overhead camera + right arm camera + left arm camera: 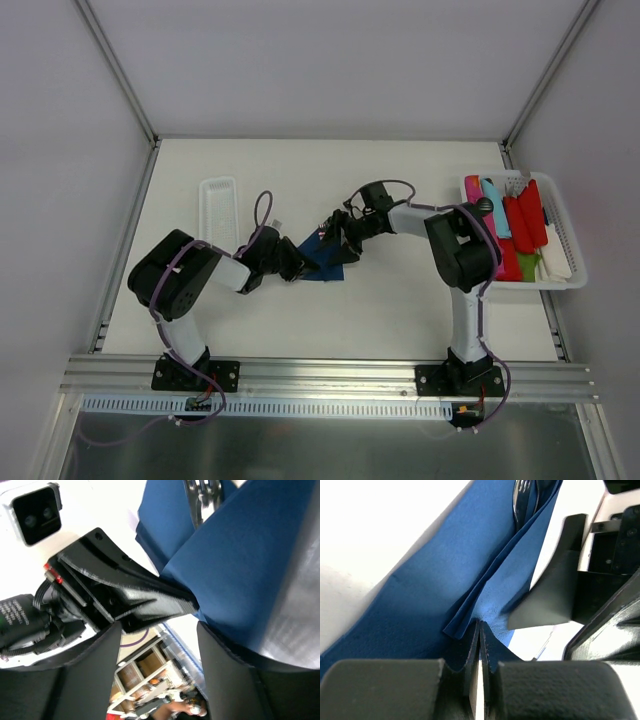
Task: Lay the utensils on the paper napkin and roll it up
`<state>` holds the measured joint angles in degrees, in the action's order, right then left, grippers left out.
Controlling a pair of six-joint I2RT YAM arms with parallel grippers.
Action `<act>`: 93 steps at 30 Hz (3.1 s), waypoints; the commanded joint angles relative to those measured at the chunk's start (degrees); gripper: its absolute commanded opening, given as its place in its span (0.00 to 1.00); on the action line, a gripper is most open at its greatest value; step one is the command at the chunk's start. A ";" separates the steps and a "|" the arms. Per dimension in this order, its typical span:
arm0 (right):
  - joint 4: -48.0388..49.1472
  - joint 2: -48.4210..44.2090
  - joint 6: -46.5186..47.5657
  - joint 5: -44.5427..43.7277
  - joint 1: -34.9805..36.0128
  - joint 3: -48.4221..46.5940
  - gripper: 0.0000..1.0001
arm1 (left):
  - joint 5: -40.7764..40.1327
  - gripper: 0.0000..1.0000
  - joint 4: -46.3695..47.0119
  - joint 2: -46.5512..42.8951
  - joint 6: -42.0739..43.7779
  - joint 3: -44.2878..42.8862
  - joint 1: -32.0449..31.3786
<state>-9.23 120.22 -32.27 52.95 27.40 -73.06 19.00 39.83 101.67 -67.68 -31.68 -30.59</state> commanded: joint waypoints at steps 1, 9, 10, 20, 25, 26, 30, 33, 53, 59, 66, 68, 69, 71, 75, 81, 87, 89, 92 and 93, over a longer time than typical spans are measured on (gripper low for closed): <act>-0.61 -5.26 4.05 0.40 -1.64 -1.38 0.61 | -3.01 0.00 -5.72 0.11 2.28 1.54 1.32; -0.96 -4.47 11.26 -0.39 -2.26 -4.11 0.45 | -0.37 0.00 -10.74 -1.12 6.94 -0.04 2.55; -1.05 -3.95 11.61 -0.30 -2.26 -4.46 0.39 | -0.02 0.00 -11.09 -1.12 7.73 -0.22 2.64; -0.79 3.34 13.20 1.02 -2.00 -10.00 0.17 | 2.44 0.00 -12.76 0.81 10.46 -2.24 2.73; -0.96 6.68 12.85 0.32 -2.09 -10.44 0.15 | 3.23 0.00 -12.76 1.34 11.34 -2.51 2.90; -0.96 7.04 12.76 0.05 -2.17 -10.44 0.15 | 3.49 0.00 -12.68 1.43 11.52 -2.59 2.90; -1.57 8.62 12.67 -1.53 -2.17 -10.18 0.15 | 4.81 0.00 -13.11 1.87 13.01 -3.21 3.08; -2.71 9.06 12.76 -3.10 -2.26 -9.82 0.14 | 5.43 0.00 -13.73 1.61 13.63 -2.86 3.52; -3.69 1.95 12.76 -5.84 -1.30 -7.10 0.14 | 7.63 0.00 -18.83 0.81 19.43 -4.35 6.42; -12.00 -1.83 19.16 -13.56 2.38 -9.73 0.09 | 7.54 0.00 -18.92 0.81 19.34 -4.09 6.42; -18.27 -2.19 28.57 -24.37 5.91 -13.51 0.05 | 7.54 0.00 -18.92 0.90 19.16 -4.27 6.42; -18.45 -1.49 29.54 -25.96 6.17 -14.39 0.04 | 7.54 0.00 -18.92 1.07 19.16 -4.35 6.42; -19.41 -1.05 30.24 -26.40 6.18 -14.92 0.04 | 7.54 0.00 -18.92 1.08 19.16 -4.35 6.33; -20.47 0.88 30.60 -27.19 6.18 -16.59 0.04 | 7.54 0.00 -18.92 1.25 19.08 -4.53 6.42; -22.23 3.26 31.83 -29.56 6.97 -18.00 0.03 | 7.63 0.00 -18.92 1.25 18.99 -4.62 6.42; -22.85 5.37 33.94 -30.89 7.23 -19.31 0.03 | 7.54 0.00 -18.74 1.34 18.99 -4.36 6.33; -23.72 6.78 34.56 -31.94 7.32 -20.11 0.03 | 7.45 0.00 -18.65 1.43 18.90 -4.18 6.42; -24.08 6.95 34.73 -32.12 7.32 -20.28 0.03 | 7.45 0.00 -18.57 1.34 18.90 -4.09 6.42; -24.34 5.38 35.26 -31.24 7.15 -20.28 0.03 | 7.36 0.00 -18.56 1.34 18.81 -4.00 6.42; -24.34 4.59 35.26 -30.80 7.23 -20.28 0.03 | 7.36 0.00 -18.56 1.34 18.81 -4.00 6.42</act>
<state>-31.33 125.23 0.67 24.77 34.44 -92.40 29.54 27.38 101.45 -51.57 -36.88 -25.02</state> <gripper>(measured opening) 0.032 0.005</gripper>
